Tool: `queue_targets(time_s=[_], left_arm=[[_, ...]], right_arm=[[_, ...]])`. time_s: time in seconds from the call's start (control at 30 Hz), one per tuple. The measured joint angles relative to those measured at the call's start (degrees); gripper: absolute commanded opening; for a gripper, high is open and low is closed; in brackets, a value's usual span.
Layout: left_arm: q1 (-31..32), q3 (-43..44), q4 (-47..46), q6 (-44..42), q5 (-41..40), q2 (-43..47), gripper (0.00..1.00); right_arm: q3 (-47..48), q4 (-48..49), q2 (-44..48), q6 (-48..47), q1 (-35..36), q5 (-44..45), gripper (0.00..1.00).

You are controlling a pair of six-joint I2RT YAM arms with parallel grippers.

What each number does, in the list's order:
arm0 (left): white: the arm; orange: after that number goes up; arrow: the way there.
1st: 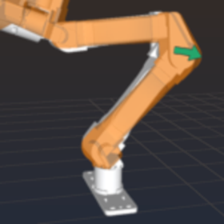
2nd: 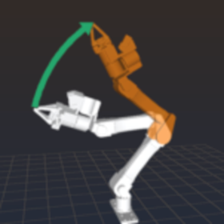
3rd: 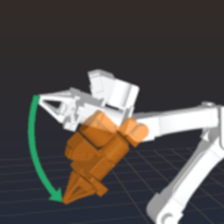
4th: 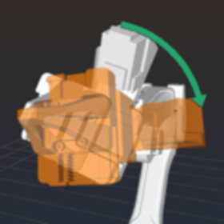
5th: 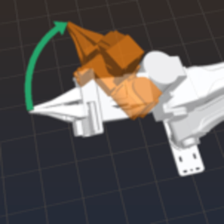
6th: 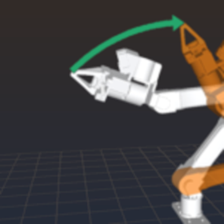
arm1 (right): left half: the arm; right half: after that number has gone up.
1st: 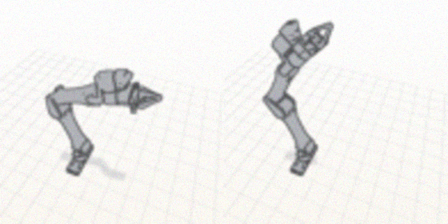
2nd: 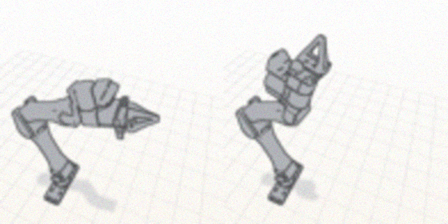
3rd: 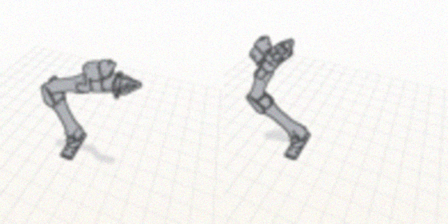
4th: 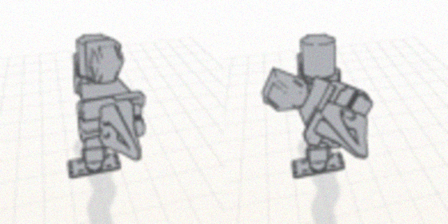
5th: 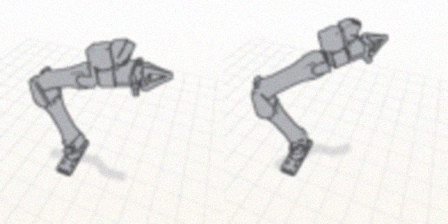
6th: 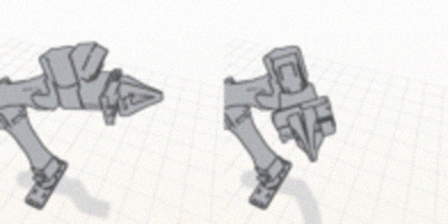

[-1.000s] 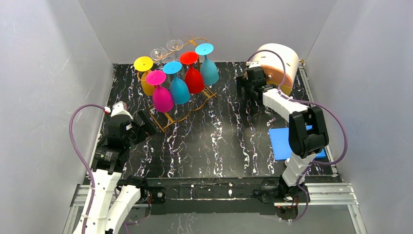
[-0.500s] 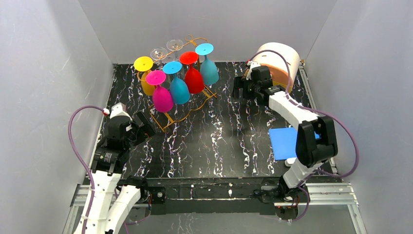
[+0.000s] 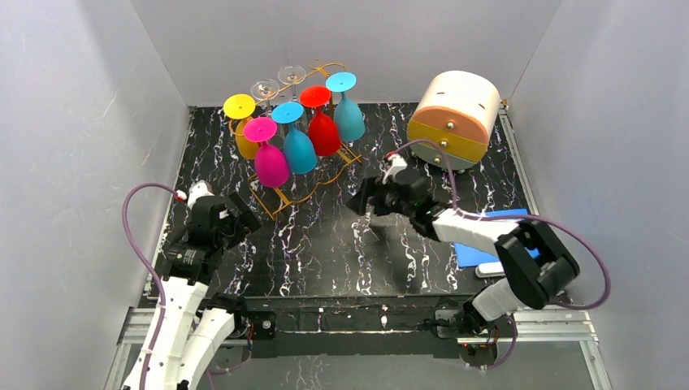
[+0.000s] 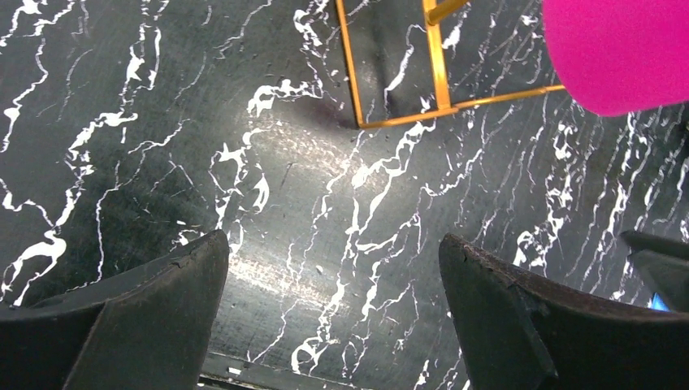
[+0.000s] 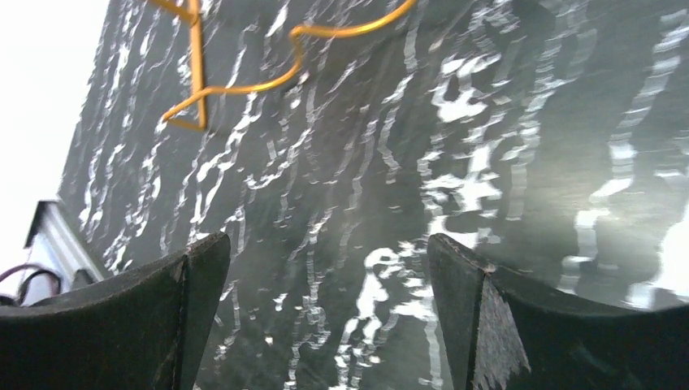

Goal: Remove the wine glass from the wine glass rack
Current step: Move to the corner of the board, then move the wine rack to the center of the board.

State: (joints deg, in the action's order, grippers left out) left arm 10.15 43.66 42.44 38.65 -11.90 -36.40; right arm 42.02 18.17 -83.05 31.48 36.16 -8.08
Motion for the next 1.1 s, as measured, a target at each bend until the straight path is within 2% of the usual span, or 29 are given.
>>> queue_targets(time_s=[0.1,0.27,0.5,0.8,1.1], left_arm=[[0.0,0.0,0.7,1.1,-2.6,-0.5,0.98],[0.0,2.4,5.3,3.4,-9.1,-0.5,0.98],[0.0,6.3,7.9,4.5,-16.3,5.0,0.98],[0.0,7.4,7.8,1.2,-17.3,7.5,0.98],[0.0,9.2,7.8,-0.5,-18.8,7.9,0.98]], right_arm=[[-1.6,8.5,-4.4,3.9,5.6,1.1,0.98],[0.4,23.4,-17.2,10.6,13.7,3.3,0.96],[8.7,34.5,-32.8,16.9,17.7,6.7,0.94],[20.7,39.4,-43.6,22.7,18.4,10.9,0.92],[30.8,38.9,-50.1,25.6,18.8,13.0,0.92]])
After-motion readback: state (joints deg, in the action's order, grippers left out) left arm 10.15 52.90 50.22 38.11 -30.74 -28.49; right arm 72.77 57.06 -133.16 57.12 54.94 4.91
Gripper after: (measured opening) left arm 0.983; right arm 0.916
